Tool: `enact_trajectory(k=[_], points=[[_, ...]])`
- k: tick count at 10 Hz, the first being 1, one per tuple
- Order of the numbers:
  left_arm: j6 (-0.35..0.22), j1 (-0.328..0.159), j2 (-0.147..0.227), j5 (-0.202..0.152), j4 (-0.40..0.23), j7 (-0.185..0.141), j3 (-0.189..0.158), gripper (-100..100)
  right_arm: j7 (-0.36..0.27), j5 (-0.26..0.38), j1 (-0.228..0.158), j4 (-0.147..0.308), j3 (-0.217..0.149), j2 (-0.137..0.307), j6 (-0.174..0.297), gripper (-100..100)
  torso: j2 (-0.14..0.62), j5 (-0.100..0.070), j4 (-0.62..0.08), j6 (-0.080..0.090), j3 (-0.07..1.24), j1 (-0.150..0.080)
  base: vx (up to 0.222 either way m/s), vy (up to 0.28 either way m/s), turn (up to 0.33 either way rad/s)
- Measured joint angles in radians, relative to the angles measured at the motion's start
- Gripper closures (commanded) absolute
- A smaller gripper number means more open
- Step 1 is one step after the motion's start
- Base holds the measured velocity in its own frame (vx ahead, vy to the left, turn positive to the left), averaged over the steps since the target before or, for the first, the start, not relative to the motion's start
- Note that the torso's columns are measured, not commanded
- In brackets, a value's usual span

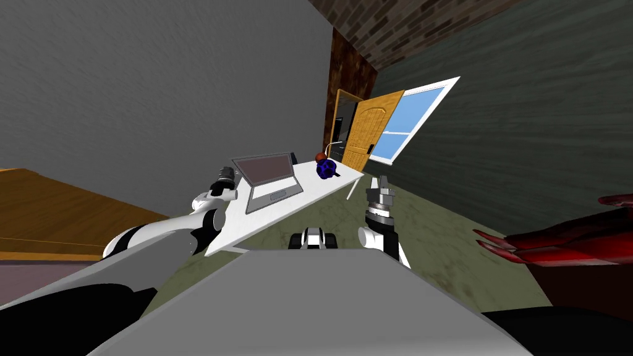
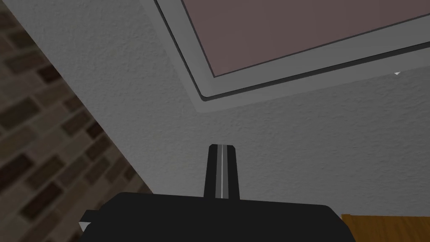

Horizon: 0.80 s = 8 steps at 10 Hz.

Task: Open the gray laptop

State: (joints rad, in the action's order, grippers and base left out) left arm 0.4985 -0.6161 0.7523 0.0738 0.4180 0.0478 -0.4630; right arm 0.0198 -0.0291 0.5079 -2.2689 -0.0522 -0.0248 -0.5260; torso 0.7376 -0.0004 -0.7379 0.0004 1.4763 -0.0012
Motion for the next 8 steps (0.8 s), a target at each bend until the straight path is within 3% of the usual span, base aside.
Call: enact_trajectory(k=[3,8], points=[[0.056,0.072,-0.039,-0.009,0.069,0.01,-0.029,100,0.0,0.0,0.0,0.0,0.0,0.0,0.0,0,0.0,0.0,0.0,-0.001,0.0,0.001,0.039,-0.055,0.083],[0.203,0.082,-0.05,-0.01,0.019,0.021,-0.046,100,0.0,0.0,0.0,0.0,0.0,0.0,0.0,0,0.001,0.0,0.0,0.0,-0.001,0.002,0.019,-0.027,0.04]])
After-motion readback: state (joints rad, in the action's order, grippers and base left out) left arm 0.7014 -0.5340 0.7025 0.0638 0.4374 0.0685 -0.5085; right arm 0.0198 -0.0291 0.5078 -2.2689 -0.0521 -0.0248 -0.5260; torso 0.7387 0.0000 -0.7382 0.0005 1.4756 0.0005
